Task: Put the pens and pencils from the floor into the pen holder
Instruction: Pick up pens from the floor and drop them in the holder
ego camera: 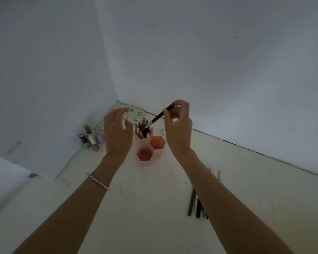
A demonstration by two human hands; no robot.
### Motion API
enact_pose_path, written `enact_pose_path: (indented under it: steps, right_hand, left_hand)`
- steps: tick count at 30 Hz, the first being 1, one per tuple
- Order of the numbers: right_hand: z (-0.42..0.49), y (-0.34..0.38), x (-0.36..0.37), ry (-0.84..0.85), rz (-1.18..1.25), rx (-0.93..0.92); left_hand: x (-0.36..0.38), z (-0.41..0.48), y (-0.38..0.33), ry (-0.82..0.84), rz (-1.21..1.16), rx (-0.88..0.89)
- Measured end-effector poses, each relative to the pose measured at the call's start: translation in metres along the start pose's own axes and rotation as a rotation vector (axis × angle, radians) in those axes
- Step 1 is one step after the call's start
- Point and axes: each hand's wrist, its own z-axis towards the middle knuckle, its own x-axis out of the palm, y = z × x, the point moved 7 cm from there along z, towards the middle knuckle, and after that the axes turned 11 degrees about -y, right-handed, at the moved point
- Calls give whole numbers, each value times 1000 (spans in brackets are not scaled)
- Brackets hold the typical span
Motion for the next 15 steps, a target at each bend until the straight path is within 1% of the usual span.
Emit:
enact_pose_path:
  steps: [3,6,9,12,15]
  right_hand:
    - [-18,-1,29,170,-167,-120]
    - [-32,-11,40,252,-296,-187]
    - [-29,-12,43,294,-342,-209]
    - [-26,0,50,390,-364,-258]
    - [-22,7,55,440,-393,-332]
  left_hand:
    - [-4,3,1,21,-61,-56]
    - [-6,2,0,27,-108,-70]
    - [-3,1,-5,35,-119,-72]
    - [5,-3,-14,39,-158,-93]
    - [9,-6,-21,-15,-192,-144]
